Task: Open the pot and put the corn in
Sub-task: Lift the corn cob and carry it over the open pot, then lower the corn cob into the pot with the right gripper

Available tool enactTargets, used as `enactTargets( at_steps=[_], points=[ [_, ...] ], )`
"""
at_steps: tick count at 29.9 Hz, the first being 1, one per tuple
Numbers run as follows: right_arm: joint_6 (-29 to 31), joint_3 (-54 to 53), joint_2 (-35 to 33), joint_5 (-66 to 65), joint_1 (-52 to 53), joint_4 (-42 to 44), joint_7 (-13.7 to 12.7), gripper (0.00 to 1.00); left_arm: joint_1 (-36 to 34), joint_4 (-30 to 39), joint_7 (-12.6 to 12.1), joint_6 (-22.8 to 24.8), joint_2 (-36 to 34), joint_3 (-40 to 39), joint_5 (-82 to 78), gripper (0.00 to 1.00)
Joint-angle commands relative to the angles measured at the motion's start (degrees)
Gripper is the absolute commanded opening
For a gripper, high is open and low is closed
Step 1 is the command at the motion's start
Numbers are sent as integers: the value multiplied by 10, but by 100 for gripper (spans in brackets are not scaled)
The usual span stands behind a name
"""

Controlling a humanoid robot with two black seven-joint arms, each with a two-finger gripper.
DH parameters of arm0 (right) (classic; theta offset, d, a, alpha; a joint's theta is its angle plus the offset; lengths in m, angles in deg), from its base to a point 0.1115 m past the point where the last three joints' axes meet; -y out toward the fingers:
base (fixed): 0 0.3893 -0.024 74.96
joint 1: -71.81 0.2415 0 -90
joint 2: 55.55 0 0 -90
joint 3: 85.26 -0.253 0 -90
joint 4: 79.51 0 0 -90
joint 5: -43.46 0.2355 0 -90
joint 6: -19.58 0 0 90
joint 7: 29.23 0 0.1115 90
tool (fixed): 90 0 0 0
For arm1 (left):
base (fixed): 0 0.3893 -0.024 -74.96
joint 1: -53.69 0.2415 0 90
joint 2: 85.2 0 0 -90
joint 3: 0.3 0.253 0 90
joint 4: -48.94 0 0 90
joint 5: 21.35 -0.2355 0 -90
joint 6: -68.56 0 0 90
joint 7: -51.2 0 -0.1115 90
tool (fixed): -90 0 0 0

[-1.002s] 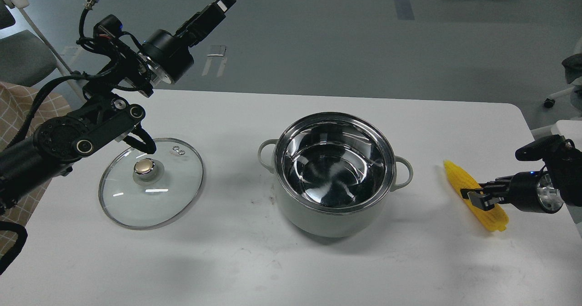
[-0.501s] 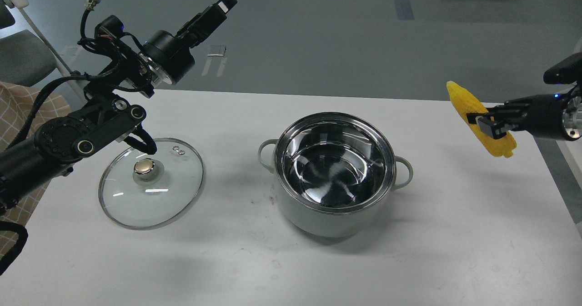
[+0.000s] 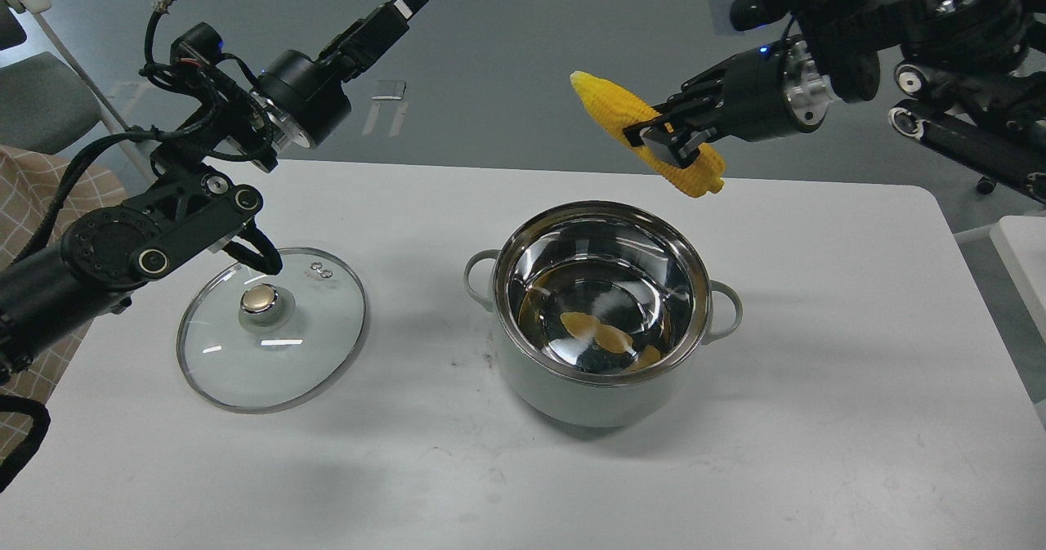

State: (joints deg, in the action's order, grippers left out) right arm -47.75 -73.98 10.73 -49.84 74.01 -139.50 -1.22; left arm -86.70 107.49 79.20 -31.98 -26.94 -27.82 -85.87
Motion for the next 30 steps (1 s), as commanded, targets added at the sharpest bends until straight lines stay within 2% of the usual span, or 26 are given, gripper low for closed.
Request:
enactTargets(
  at_steps=[1,7,21,30],
  points=[
    [0,33,37,0,1,1,0,0,0,0,0,1,0,0,0,94],
    [-1,80,72,1,-13,0,0,0,2,0,0,1,1,0,0,94],
    [-1,95,111,0,-55,13,0,1,3,0,0,1,-2,0,-1,94],
    [-1,98,140,0,-76,49,0,7,5,0,0,1,-2,-1,-1,94]
  ],
)
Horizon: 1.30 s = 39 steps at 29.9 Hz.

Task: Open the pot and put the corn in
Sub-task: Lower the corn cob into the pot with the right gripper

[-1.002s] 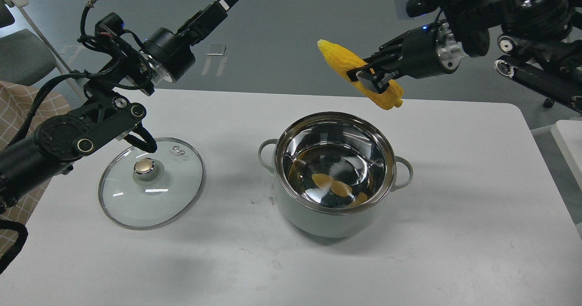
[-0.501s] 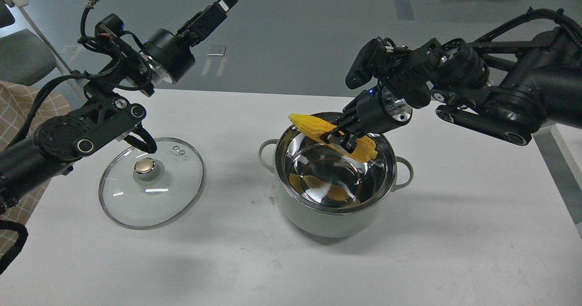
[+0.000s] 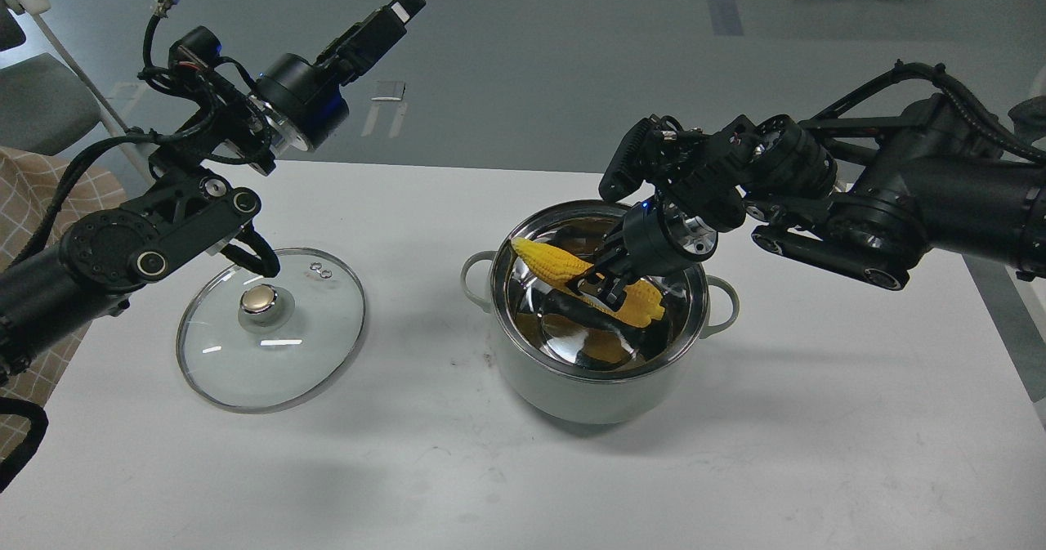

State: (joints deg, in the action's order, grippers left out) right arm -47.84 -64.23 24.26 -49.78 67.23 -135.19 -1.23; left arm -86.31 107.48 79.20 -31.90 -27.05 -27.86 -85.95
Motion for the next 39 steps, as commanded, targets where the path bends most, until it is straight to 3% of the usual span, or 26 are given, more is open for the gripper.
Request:
enactTargets(
  at_steps=[1,11,14,18,28,39],
  points=[
    [0,4,6,0,-12,6,0,7,1,0,0,0,-1,1,0,94],
    [-2,17,10,0,-16,13,0,10,2,0,0,0,-1,0,0,94],
    [-3,17,10,0,-16,14,0,19,2,0,0,0,-1,0,0,94],
    [-3,17,10,0,-16,14,0,50,2,0,0,0,-2,0,0,94],
    [-7,16,10,2,-15,14,0,93,2,0,0,0,-4,0,0,94],
    [-7,-2,-9,58,34,12,0,97,1,0,0,0,-2,0,0,94]
  ],
)
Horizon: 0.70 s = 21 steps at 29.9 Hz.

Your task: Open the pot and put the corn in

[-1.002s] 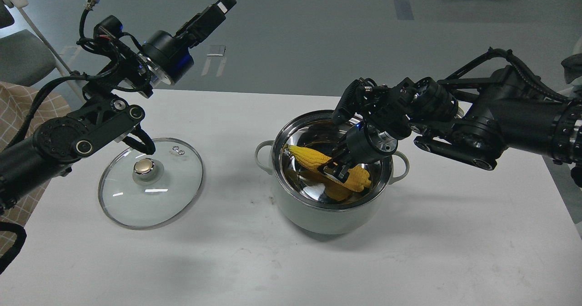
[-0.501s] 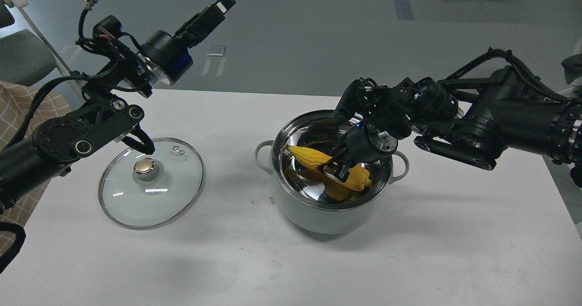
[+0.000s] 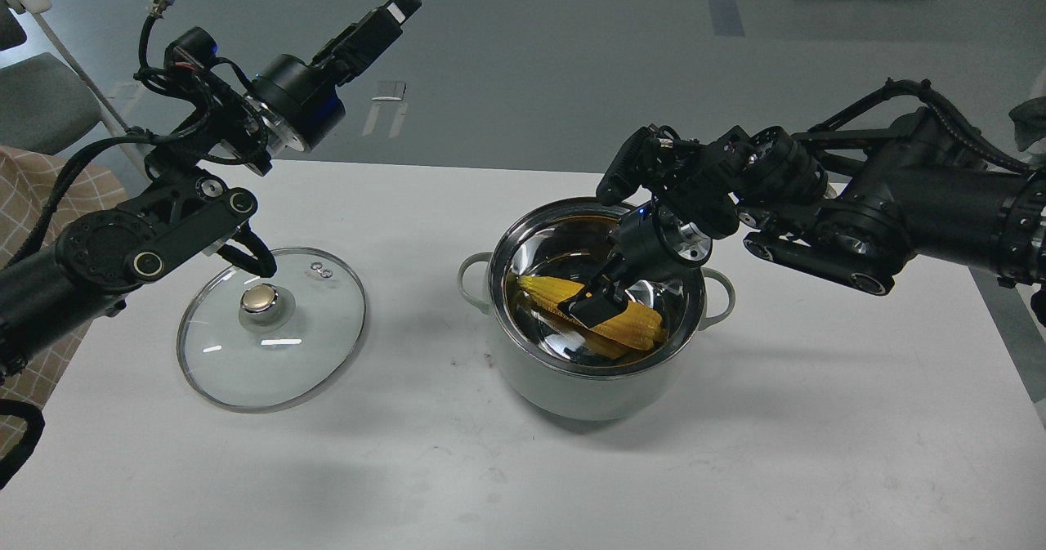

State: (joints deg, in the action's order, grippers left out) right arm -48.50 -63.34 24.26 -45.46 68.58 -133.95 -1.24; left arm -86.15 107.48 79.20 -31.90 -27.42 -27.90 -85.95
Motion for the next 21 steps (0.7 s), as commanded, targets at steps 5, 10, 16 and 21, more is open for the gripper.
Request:
enactTargets(
  at_steps=[5,10,16,21],
  points=[
    [3,-57,-47,79,73,8,0,97,-3,-1,0,1,1,0,2,95],
    [2,-125,-106,148,86,40,0,97,-5,-4,0,4,3,0,11,96],
    [-7,-208,-200,256,39,64,0,100,-5,-10,0,34,5,-8,16,96],
    [-49,-310,-215,373,-55,106,0,100,-7,-25,0,62,10,-10,103,96]
  ],
)
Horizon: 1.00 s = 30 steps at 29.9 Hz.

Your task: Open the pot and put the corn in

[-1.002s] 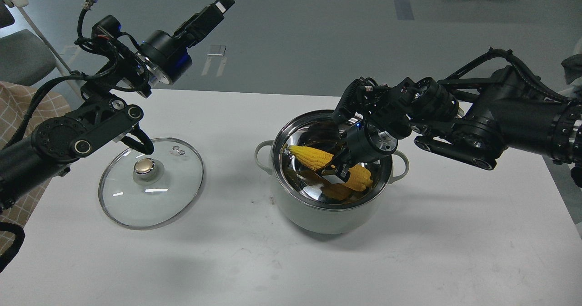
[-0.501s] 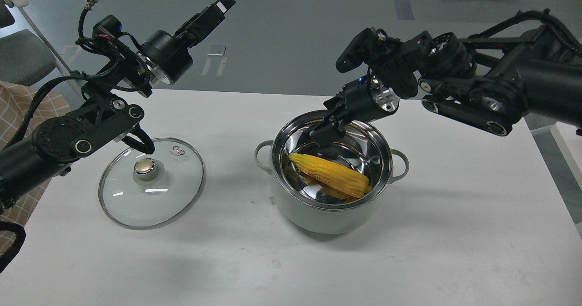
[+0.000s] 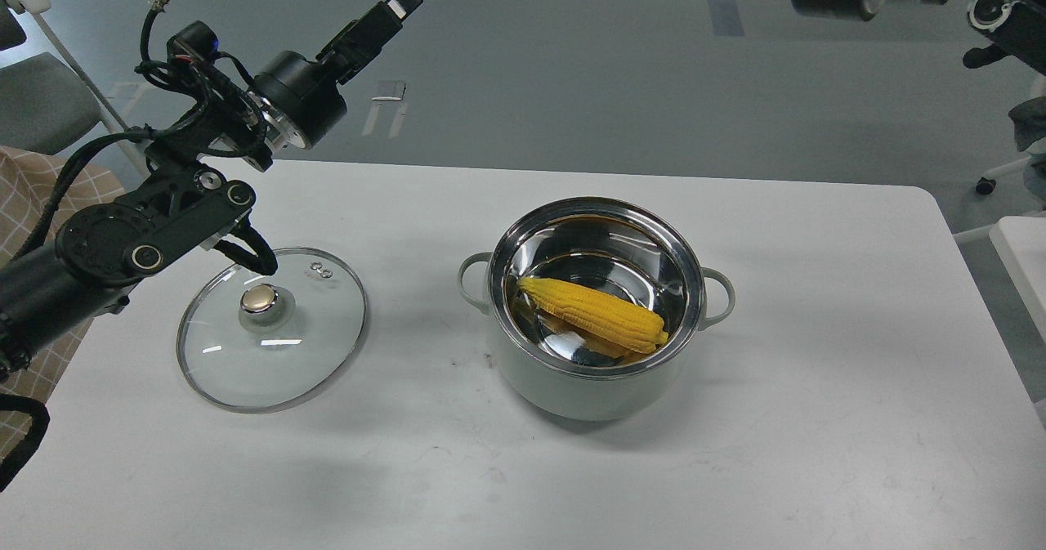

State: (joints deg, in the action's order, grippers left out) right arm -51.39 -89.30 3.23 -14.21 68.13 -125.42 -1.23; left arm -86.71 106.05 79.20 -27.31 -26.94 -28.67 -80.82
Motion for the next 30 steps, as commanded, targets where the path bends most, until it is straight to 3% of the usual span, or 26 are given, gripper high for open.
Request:
enactTargets(
  at_steps=[1,9,14,23,30],
  points=[
    [-29,-83,-4,89,-80,24,0,100,-2,-23,0,29,13,-3,88,96],
    [-46,-285,33,204,-253,50,0,100,4,-85,0,120,37,-21,280,98],
    [-46,-384,74,222,-322,80,0,100,9,-108,0,150,55,-25,330,98],
    [-37,-471,142,229,-402,106,0,100,14,-250,0,339,117,-79,388,98],
    [-37,-508,156,230,-418,106,0,100,25,-269,0,339,133,-93,399,98]
  ],
)
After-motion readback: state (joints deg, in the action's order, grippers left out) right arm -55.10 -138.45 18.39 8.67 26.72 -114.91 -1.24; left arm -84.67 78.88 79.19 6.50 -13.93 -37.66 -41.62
